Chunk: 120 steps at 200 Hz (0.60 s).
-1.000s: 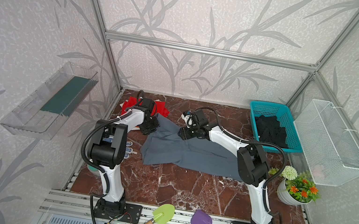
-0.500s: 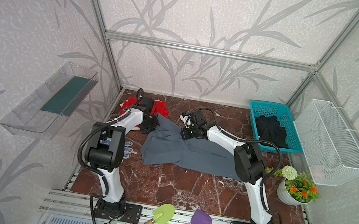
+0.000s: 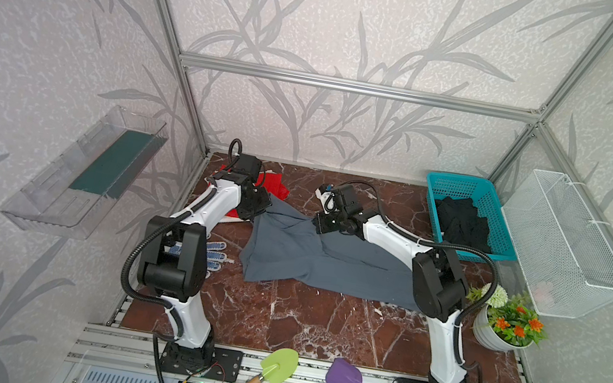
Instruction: Fold and stack the t-shirts
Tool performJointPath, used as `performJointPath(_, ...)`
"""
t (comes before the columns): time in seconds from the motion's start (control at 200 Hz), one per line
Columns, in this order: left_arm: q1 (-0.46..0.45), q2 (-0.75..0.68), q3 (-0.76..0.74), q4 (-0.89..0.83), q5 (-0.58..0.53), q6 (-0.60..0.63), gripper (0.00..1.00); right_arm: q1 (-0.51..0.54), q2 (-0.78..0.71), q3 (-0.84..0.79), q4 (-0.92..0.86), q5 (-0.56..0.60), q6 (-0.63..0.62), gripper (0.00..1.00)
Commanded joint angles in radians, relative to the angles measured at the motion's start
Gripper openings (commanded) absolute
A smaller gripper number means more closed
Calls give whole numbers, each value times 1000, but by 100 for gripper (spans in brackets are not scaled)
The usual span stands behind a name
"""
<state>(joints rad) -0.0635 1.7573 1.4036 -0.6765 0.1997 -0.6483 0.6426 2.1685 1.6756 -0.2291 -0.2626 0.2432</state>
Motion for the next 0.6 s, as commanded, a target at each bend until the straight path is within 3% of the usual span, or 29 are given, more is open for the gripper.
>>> performJointPath(0.0, -1, -19, 49, -40, -30, 3, 0, -20, -37, -35, 44, 1, 52, 0)
performJointPath(0.595, -14, 157, 274, -87, -16, 17, 0, -72, 19, -22, 56, 39, 120, 0)
